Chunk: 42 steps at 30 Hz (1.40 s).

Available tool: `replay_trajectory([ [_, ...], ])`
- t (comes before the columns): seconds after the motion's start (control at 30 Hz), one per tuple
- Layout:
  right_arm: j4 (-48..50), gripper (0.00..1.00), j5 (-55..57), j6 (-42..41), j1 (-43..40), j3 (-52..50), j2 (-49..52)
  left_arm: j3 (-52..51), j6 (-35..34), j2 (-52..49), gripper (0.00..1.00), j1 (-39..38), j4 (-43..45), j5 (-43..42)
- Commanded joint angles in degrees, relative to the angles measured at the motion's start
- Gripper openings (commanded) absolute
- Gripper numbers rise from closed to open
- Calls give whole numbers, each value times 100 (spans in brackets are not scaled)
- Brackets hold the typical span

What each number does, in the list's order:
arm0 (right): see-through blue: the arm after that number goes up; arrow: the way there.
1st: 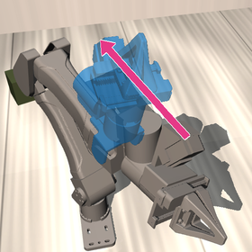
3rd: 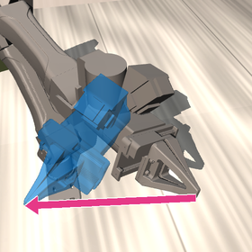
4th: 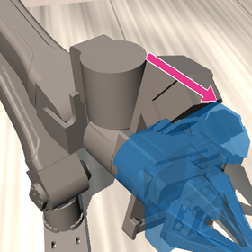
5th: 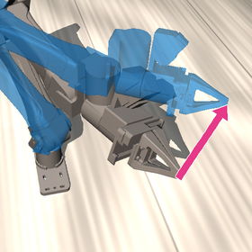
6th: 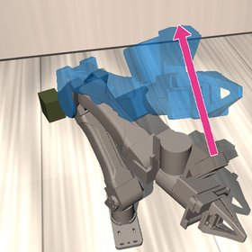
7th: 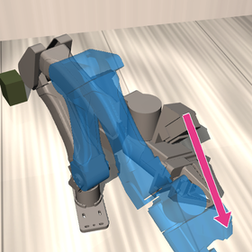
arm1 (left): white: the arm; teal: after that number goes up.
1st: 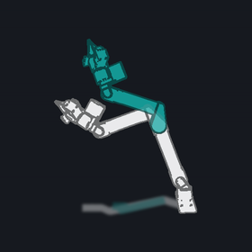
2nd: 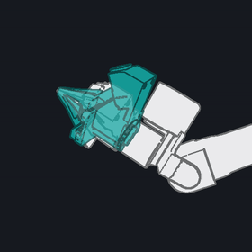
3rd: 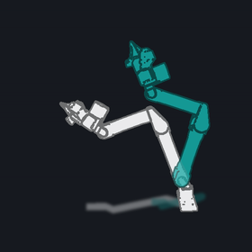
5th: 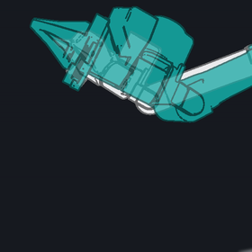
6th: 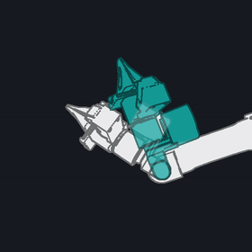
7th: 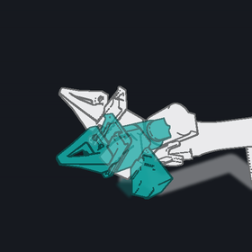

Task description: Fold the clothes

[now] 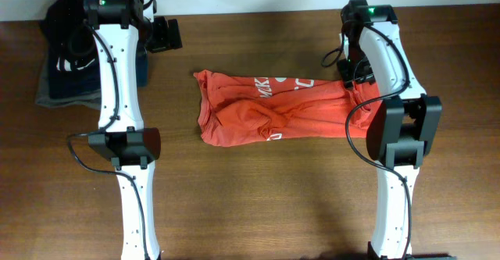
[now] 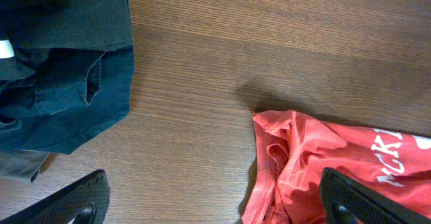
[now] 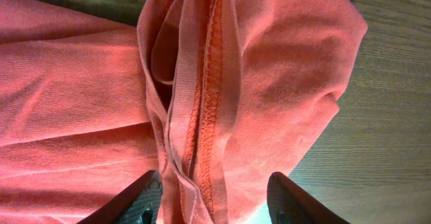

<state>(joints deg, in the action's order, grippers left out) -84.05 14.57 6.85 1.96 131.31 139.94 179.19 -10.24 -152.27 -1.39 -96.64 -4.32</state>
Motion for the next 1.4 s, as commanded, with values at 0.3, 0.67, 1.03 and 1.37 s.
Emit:
replay_trajectory([
  [0.3, -413, 56, -940, -330, -243, 11, 70, -24, 72, 46, 99, 0, -7, -44],
  [0.67, -437, 50, -1521, -4, -236, -960, 70, -24, 74, 46, 99, 0, -7, -44],
  [1.03, -863, 4, -1652, -28, -136, -1010, 20, -24, 74, 46, 99, 0, -7, -44],
  [1.37, -1329, 47, -2297, 42, -74, -957, -153, -24, 74, 46, 99, 0, 13, -44],
])
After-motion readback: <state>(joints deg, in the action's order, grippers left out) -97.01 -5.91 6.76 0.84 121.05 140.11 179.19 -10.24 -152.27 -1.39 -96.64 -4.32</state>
